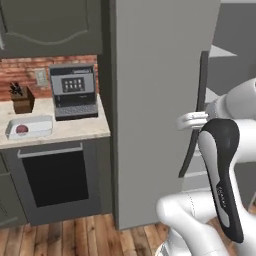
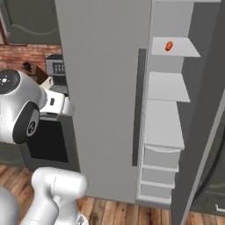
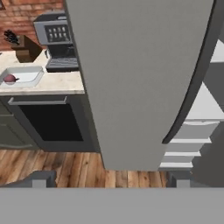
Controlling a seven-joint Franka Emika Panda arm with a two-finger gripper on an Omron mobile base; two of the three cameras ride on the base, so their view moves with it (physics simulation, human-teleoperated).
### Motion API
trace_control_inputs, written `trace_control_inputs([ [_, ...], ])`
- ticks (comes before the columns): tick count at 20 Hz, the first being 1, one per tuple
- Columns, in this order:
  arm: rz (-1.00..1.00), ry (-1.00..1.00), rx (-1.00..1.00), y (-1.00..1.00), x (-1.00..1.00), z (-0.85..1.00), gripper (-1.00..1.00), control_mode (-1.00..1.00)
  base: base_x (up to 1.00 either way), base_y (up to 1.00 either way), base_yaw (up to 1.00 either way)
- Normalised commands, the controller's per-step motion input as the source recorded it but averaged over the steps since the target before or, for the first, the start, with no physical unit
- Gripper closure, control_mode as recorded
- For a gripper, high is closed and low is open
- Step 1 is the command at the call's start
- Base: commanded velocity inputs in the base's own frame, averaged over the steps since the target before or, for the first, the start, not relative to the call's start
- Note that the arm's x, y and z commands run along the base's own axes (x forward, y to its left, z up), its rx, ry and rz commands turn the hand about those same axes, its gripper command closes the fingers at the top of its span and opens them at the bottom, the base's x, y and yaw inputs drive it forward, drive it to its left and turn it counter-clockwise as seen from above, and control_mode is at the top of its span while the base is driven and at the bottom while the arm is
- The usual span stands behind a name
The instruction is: Take the carrot and onion out of the freezer and place them in the tupperware container on the counter. Then put the tupperware containing the vegetables back in the freezer.
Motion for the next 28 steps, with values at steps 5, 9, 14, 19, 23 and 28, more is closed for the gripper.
trace_control_inputs([
  [5, 0.00, 0.00, 0.00, 0.00, 0.00, 0.00, -1.00, 1.00, 0.13, -0.51, 0.00],
  [9, 0.00, 0.00, 0.00, 0.00, 0.00, 0.00, -1.00, 1.00, 0.23, -0.39, 0.00],
  [14, 0.00, 0.00, 0.00, 0.00, 0.00, 0.00, -1.00, 1.00, 0.26, -0.41, 0.00],
  [19, 0.00, 0.00, 0.00, 0.00, 0.00, 0.00, -1.00, 1.00, 0.46, -0.42, 0.00],
  [23, 0.00, 0.00, 0.00, 0.00, 0.00, 0.00, -1.00, 1.00, 0.44, -0.39, 0.00],
  [28, 0.00, 0.00, 0.00, 0.00, 0.00, 0.00, -1.00, 1.00, 0.30, -0.35, 0.00],
])
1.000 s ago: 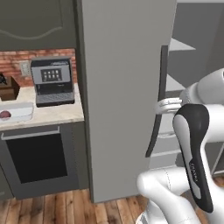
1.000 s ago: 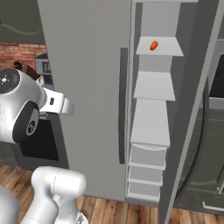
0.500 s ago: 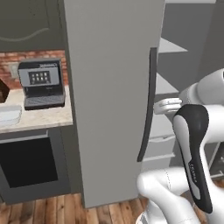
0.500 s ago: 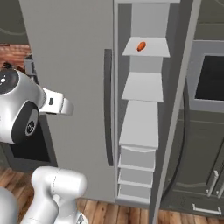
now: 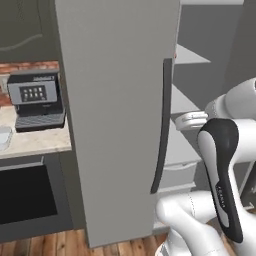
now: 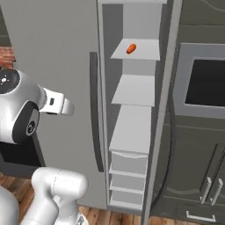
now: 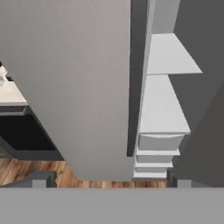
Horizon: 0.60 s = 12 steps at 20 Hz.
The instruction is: Take the carrot and onion out of the freezer and place them in the tupperware container on the counter. Then put the tupperware containing the vegetables back in the freezer.
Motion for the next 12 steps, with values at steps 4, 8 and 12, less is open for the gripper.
trace_control_inputs([
  [4, 0.00, 0.00, 0.00, 0.00, 0.00, 0.00, -1.00, 1.00, 0.36, -0.38, 0.00],
  [8, 0.00, 0.00, 0.00, 0.00, 0.00, 0.00, -1.00, 1.00, 0.48, -0.37, 0.00],
  [12, 0.00, 0.00, 0.00, 0.00, 0.00, 0.00, -1.00, 1.00, 0.40, -0.38, 0.00],
])
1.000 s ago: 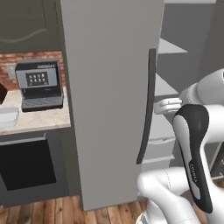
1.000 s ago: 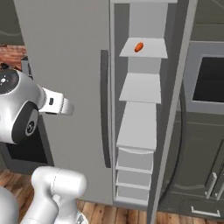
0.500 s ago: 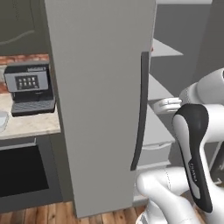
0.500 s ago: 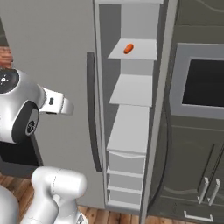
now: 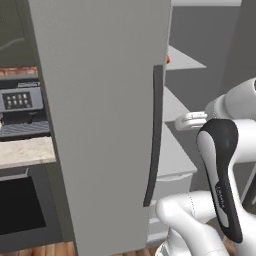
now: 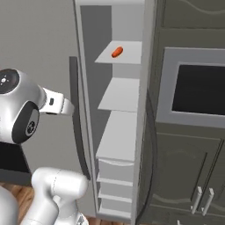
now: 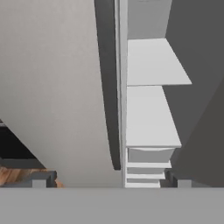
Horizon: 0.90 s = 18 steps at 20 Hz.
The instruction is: Take the carrot and onion out of the freezer and place them in the tupperware container on the counter. Then put the tupperware containing the vegetables back in the freezer.
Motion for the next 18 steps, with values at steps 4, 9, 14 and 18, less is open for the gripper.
trace_control_inputs([
  [4, 0.00, 0.00, 0.00, 0.00, 0.00, 0.00, -1.00, 1.00, 0.30, -0.41, 0.00],
  [9, 0.00, 0.00, 0.00, 0.00, 0.00, 0.00, -1.00, 1.00, 0.36, -0.39, 0.00],
  [14, 0.00, 0.00, 0.00, 0.00, 0.00, 0.00, -1.00, 1.00, 0.54, -0.24, 0.00],
  [18, 0.00, 0.00, 0.00, 0.00, 0.00, 0.00, -1.00, 1.00, 0.41, -0.25, 0.00],
])
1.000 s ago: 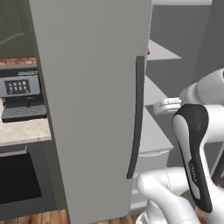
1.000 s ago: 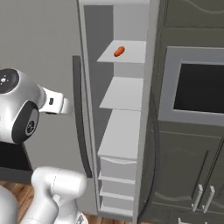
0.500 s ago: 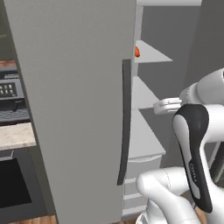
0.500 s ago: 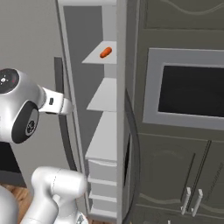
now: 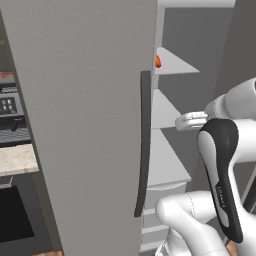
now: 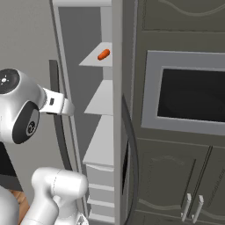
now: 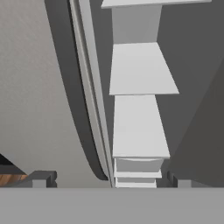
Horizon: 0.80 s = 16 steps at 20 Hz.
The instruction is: Take the carrot and onion out of the freezer and place them in the tupperware container on the counter. Then put the tupperware containing the vegetables back in the freezer.
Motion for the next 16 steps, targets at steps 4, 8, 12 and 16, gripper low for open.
trace_control_inputs([
  [4, 0.00, 0.00, 0.00, 0.00, 0.00, 0.00, -1.00, 1.00, 0.36, -0.26, 0.00],
  [8, 0.00, 0.00, 0.00, 0.00, 0.00, 0.00, -1.00, 1.00, 0.55, -0.06, 0.00],
  [12, 0.00, 0.00, 0.00, 0.00, 0.00, 0.00, -1.00, 1.00, 0.52, -0.04, 0.00],
  [16, 0.00, 0.00, 0.06, -0.17, 0.11, 0.03, -1.00, -1.00, 0.07, -0.06, 0.00],
])
